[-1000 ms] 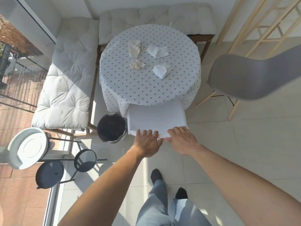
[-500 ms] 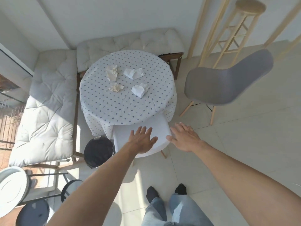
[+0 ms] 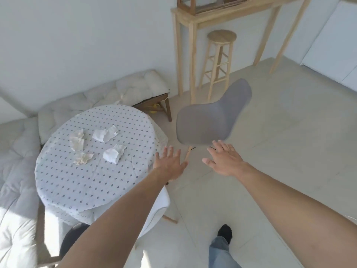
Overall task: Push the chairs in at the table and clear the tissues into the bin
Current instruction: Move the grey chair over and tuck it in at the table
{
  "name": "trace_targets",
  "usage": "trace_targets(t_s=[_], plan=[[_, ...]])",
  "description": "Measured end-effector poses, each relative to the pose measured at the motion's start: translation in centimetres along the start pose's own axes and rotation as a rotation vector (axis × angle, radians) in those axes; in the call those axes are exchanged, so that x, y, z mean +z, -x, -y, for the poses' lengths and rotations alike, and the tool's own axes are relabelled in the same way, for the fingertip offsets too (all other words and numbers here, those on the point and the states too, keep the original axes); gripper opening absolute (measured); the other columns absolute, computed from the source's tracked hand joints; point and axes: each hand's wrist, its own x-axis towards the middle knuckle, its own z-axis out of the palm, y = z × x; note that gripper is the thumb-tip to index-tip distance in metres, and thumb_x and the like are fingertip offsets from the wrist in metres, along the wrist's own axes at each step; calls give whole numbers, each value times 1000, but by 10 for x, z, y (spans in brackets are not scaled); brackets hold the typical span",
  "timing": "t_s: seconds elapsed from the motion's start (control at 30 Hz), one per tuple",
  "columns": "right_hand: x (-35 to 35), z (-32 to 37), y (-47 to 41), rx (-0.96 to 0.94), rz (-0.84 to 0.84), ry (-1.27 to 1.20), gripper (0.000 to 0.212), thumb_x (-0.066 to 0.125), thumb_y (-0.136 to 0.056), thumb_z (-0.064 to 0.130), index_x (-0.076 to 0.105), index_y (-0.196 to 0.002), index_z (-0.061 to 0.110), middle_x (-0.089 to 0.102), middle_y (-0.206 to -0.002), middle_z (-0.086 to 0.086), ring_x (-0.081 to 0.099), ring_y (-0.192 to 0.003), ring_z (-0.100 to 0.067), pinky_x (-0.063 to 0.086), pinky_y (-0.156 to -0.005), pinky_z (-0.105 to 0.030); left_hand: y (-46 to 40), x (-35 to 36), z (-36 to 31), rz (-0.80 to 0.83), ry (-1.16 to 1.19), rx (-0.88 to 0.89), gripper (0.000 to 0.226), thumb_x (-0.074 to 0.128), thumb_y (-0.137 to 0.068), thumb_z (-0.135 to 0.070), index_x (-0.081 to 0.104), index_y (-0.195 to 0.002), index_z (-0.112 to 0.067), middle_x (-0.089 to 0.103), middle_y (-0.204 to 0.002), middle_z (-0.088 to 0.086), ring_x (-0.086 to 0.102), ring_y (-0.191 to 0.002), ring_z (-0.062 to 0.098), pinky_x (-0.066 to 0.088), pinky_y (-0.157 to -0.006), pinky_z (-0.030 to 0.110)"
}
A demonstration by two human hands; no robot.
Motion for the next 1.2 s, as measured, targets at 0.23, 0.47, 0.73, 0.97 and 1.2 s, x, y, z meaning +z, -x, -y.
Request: trace_targets(t_s=[0.23,0.47,0.73,0.97,1.2], plan=[[-59,-142,-41,44,-19,33,75,19,-100,67,25,-159,20,4,-171,-12,-2,-156,-30,7,-123,-57,-97,-62,-105,-37,8,14,77,16,-106,-66,1,-168,-22,-7,-176,11,-11,-160,32,1,-126,62],[-88,-228,-93,71,-34,29,75,20,-100,68,25,-158,20,7,-171,-13,0,-156,-31,7,-123,-57,-182,-99,-171,-13,-7,23,77,15,-106,-67,1,-168,-23,-9,-176,11,-12,-160,33,0,-127,62],[-122,-296,-204,8,-65,75,77,19,-100,69,27,-158,20,5,-171,-13,-3,-156,-30,7,-123,-57,-311,-148,-189,-12,-29,1,77,13,-106,-66,-2,-167,-22,-11,-175,12,-13,-160,34,0,-126,63],[-177,-330,-314,-51,-59,75,77,17,-100,68,25,-158,19,2,-171,-13,-6,-156,-30,6,-124,-56,-407,-205,-179,13,-19,-61,77,14,-106,-66,0,-168,-23,-9,-176,11,-12,-160,33,0,-126,64],[-196,-345,-426,-210,-14,105,76,17,-101,68,26,-158,18,5,-171,-12,-2,-156,-30,6,-124,-56,-472,-222,-163,30,74,-211,79,14,-105,-68,0,-168,-23,-9,-176,11,-12,-161,33,1,-126,63]])
